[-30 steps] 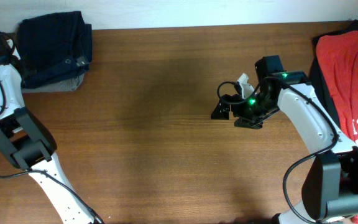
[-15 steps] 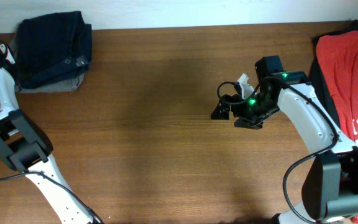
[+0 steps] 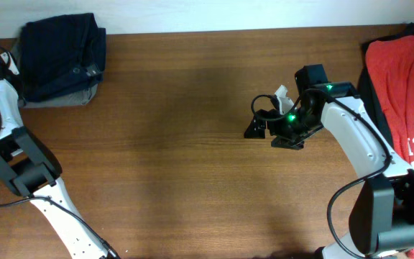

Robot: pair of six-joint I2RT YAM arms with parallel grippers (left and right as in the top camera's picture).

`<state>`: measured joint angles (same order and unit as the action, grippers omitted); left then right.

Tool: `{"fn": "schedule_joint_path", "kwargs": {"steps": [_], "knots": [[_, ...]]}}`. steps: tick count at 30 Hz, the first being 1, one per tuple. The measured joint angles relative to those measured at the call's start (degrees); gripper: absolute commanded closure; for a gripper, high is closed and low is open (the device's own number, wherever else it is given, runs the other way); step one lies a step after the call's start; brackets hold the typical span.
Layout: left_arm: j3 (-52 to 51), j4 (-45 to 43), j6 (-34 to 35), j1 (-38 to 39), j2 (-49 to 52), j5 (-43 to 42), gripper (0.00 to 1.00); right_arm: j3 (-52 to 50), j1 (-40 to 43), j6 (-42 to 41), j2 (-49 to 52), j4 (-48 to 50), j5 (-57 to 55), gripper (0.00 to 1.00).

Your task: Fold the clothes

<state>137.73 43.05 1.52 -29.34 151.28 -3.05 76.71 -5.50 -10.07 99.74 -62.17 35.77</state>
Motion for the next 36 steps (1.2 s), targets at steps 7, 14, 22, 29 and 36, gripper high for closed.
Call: {"fn": "schedule_joint_path", "kwargs": {"steps": [7,14,22,29,36], "knots": [[11.2,6.3,0.0,0.0,1.0,0.0,0.99,0.0,0.0,0.0,0.0,0.0,0.0,0.01],[19.6,8.2,0.0,0.0,1.0,0.0,0.99,0.0,0.0,0.0,0.0,0.0,0.0,0.01],[20.0,8.6,0.0,0.0,1.0,0.2,0.99,0.0,0.0,0.3,0.0,0.0,0.0,0.01],[20.0,8.1,0.0,0.0,1.0,3.7,0.99,0.0,0.0,0.4,0.0,0.0,0.0,0.01],[20.0,7.0,0.0,0.0,1.2,5.5,0.99,0.0,0.0,0.7,0.0,-0.9,0.0,0.01]]}}
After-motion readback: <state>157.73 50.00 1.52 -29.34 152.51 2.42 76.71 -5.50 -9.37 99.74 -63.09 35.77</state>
